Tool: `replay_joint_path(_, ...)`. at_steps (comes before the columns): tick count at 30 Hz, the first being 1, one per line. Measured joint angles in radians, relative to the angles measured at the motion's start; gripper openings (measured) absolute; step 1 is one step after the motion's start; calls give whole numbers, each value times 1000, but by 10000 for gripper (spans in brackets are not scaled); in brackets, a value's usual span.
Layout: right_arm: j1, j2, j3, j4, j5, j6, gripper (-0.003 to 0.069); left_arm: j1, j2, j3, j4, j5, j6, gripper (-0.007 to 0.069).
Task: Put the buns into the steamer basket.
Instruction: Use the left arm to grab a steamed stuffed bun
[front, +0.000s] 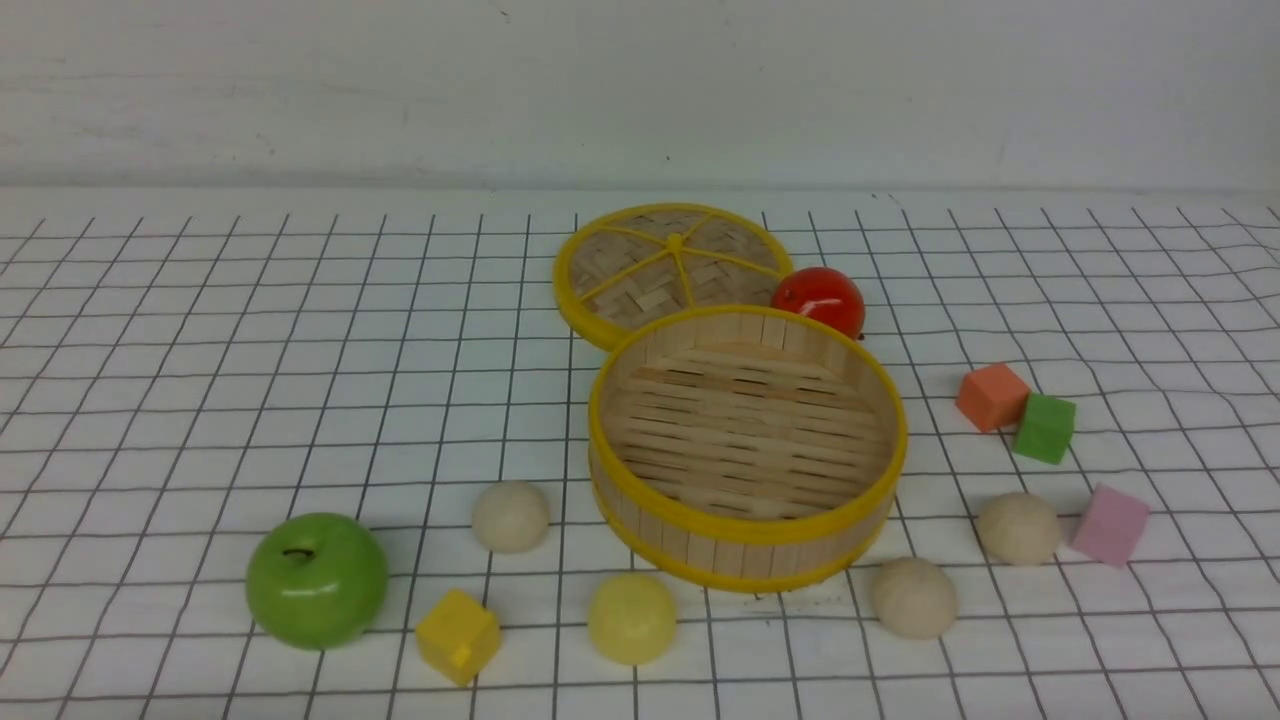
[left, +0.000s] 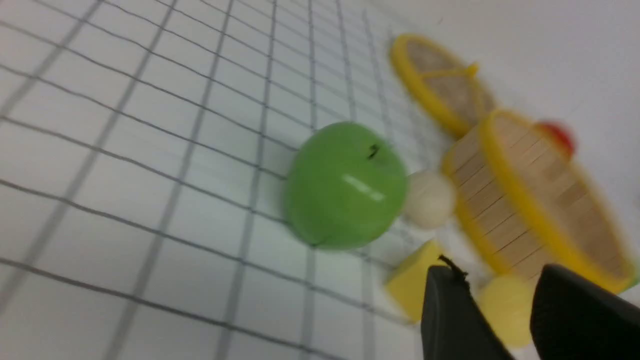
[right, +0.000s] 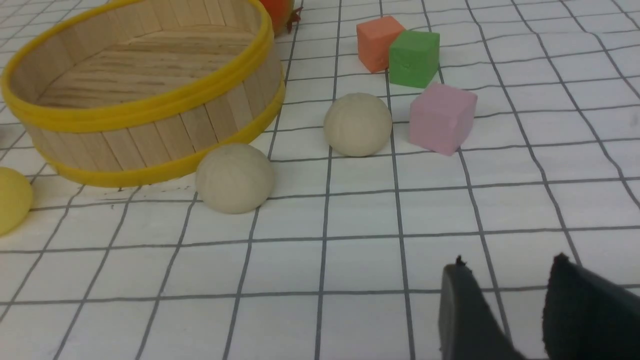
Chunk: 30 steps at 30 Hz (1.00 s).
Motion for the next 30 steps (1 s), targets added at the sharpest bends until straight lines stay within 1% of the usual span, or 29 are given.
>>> replay_joint_path(1, 0, 0, 0, 1, 0, 0, 239, 0, 0, 0, -87, -30, -48, 238)
replay_joint_path(2, 0, 0, 0, 1, 0, 0, 239, 0, 0, 0, -101, -35, -48, 238)
replay_joint_path(3, 0, 0, 0, 1, 0, 0, 239, 0, 0, 0, -197, -79, -94, 238)
replay_joint_path(4, 0, 0, 0, 1, 0, 0, 239, 0, 0, 0, -230, -102, -103, 238)
replay_joint_path(6, 0, 0, 0, 1, 0, 0, 239, 0, 0, 0, -256, -135, -105, 238)
replay_joint_path(8, 0, 0, 0, 1, 0, 0, 239, 0, 0, -4, -286, -214, -101, 225)
replay_joint_path(10, 0, 0, 0, 1, 0, 0, 239, 0, 0, -26, -288, -202, -98, 203)
replay_joint_path(11, 0, 0, 0, 1, 0, 0, 239, 0, 0, -78, -278, -140, -78, 165)
replay_joint_path(12, 0, 0, 0, 1, 0, 0, 239, 0, 0, -86, -278, -132, -73, 165)
replay_joint_path(13, 0, 0, 0, 1, 0, 0, 239, 0, 0, -112, -264, -104, -60, 141)
replay_joint_path(14, 0, 0, 0, 1, 0, 0, 239, 0, 7, -209, -215, 3, -2, 76)
replay_joint_path(15, 0, 0, 0, 1, 0, 0, 239, 0, 38, -281, -180, 84, 35, 31)
replay_joint_path(17, 0, 0, 0, 1, 0, 0, 239, 0, 95, -363, -131, 170, 62, -12)
replay_joint_path(18, 0, 0, 0, 1, 0, 0, 239, 0, 105, -363, -124, 183, 62, -14)
replay_joint_path(20, 0, 0, 0, 1, 0, 0, 239, 0, 295, -515, -17, 394, 80, -13)
replay_joint_path(21, 0, 0, 0, 1, 0, 0, 239, 0, 309, -526, -11, 409, 81, -13)
replay_joint_path(22, 0, 0, 0, 1, 0, 0, 239, 0, 382, -565, 15, 474, 82, -13)
replay_joint_path(23, 0, 0, 0, 1, 0, 0, 239, 0, 501, -649, 63, 607, 88, -13)
replay_joint_path(24, 0, 0, 0, 1, 0, 0, 239, 0, 559, -681, 90, 656, 89, -13)
replay_joint_path(25, 0, 0, 0, 1, 0, 0, 239, 0, 573, -689, 90, 666, 90, -13)
replay_joint_path(26, 0, 0, 0, 1, 0, 0, 239, 0, 681, -741, 129, 724, 102, -13)
replay_joint_path(27, 0, 0, 0, 1, 0, 0, 239, 0, 693, -746, 137, 729, 105, -13)
replay_joint_path(28, 0, 0, 0, 1, 0, 0, 239, 0, 797, -784, 164, 740, 135, -13)
replay_joint_path(29, 0, 0, 0, 1, 0, 0, 239, 0, 797, -787, 166, 739, 144, -13)
replay_joint_path(30, 0, 0, 0, 1, 0, 0, 239, 0, 849, -798, 170, 729, 161, -13)
